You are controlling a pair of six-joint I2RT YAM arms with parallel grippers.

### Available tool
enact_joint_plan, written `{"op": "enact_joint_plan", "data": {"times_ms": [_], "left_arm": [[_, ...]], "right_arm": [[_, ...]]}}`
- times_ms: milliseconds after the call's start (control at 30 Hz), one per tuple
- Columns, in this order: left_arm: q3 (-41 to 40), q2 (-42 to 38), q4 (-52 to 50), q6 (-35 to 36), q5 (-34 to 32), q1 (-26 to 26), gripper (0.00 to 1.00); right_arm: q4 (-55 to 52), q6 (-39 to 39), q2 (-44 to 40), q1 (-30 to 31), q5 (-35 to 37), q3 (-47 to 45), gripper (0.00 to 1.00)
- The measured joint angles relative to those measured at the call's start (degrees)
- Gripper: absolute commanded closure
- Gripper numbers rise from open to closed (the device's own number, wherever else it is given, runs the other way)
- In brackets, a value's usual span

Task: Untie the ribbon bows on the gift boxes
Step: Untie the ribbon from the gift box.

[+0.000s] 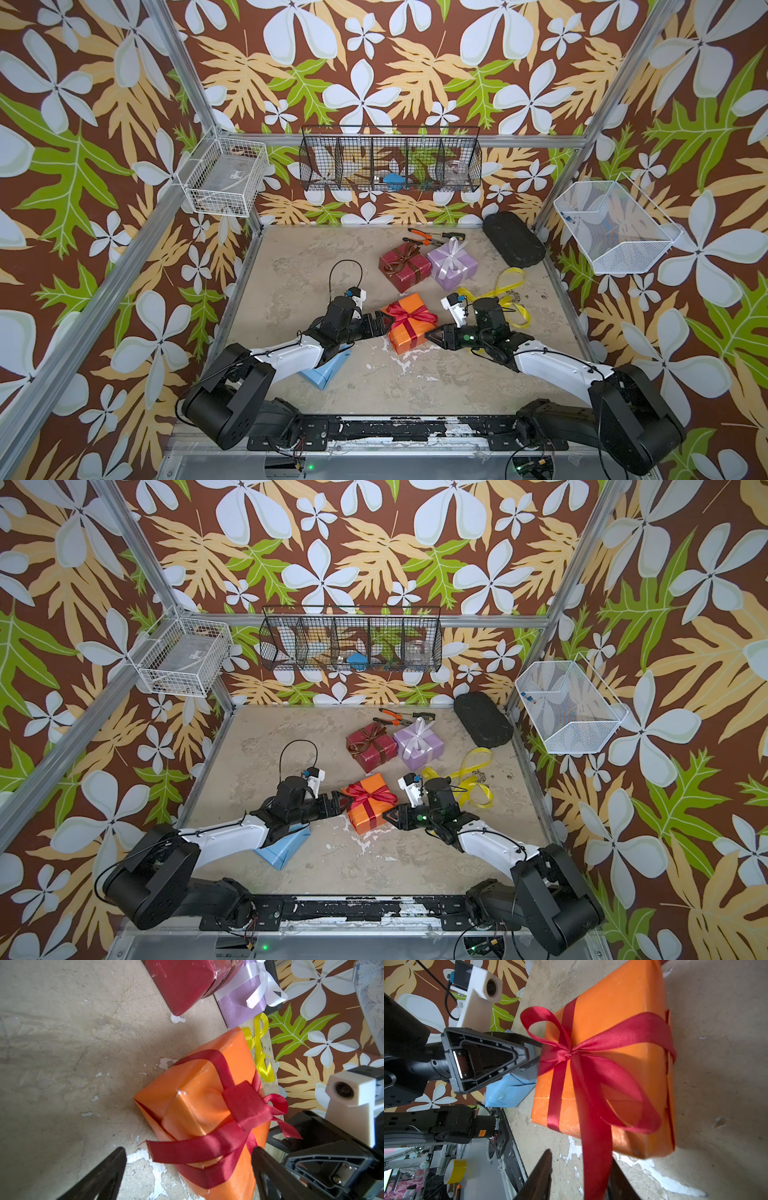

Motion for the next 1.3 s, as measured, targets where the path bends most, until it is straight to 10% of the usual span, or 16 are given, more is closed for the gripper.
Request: {"op": "enact_joint_plan", "data": {"times_ms": [233, 567, 833, 1300], "left_arm": [[-0.55, 0.00, 1.79, -0.04, 1.11, 0.00, 0.05], [-0.55, -0.02, 1.95, -0.02, 1.22, 0.00, 0.05], [-1.33, 0.00, 2.14, -0.07, 1.25, 0.00, 0.05], [-1.84, -0.22, 3.02, -0.90, 1.25, 0.00, 0.05]], "right_arm": [[-0.33, 0.04, -0.55, 0.00, 1.53, 0.00, 0.29], [0.92, 0.26, 0.42, 0.00, 1.44, 2.10, 0.62], [1.03, 1.03, 1.70, -0.28, 2.10, 1.42, 0.35], [5.70, 4.52, 2.95, -1.11, 3.56, 3.39, 0.42]]}}
